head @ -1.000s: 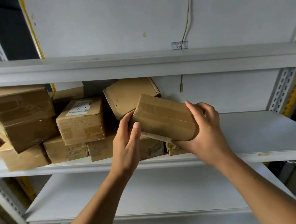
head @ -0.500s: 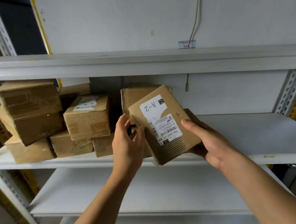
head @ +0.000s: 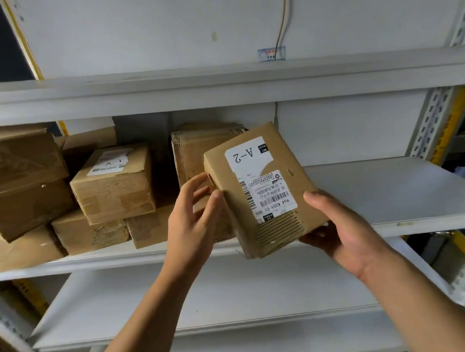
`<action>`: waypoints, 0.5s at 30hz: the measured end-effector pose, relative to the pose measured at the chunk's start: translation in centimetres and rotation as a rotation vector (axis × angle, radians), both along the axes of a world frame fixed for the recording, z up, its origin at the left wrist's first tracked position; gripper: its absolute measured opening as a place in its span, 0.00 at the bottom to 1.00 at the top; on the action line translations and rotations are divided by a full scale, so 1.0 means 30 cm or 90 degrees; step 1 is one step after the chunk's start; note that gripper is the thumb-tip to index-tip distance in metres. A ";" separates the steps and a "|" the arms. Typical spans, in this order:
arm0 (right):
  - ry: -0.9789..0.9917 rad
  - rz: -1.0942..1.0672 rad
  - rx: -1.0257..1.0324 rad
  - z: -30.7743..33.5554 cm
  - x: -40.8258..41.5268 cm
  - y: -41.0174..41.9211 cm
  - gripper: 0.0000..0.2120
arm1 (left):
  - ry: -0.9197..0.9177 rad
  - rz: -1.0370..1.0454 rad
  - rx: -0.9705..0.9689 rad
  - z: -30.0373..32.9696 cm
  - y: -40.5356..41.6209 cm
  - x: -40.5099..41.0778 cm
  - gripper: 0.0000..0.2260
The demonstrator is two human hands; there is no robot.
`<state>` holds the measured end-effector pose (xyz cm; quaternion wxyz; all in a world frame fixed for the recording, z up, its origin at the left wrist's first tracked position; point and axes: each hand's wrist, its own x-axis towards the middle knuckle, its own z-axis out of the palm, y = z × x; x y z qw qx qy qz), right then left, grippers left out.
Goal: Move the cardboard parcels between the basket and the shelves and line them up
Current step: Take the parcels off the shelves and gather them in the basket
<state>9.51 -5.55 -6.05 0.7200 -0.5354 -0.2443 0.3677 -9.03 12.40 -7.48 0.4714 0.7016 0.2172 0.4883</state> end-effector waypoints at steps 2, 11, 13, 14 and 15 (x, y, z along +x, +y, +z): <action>-0.014 -0.013 -0.024 0.031 0.049 -0.046 0.19 | -0.007 -0.006 -0.005 0.020 -0.004 0.015 0.29; -0.193 0.055 -0.252 0.125 0.164 -0.269 0.13 | 0.235 -0.431 -0.187 0.022 -0.055 0.157 0.34; -0.176 -0.016 -0.262 0.091 0.174 -0.322 0.13 | 0.264 -0.470 -0.223 -0.036 -0.086 0.214 0.34; -0.153 -0.075 -0.263 0.058 0.173 -0.357 0.16 | 0.275 -0.460 -0.236 -0.070 -0.110 0.249 0.33; -0.129 -0.144 -0.256 0.026 0.178 -0.386 0.20 | 0.275 -0.452 -0.251 -0.099 -0.135 0.280 0.30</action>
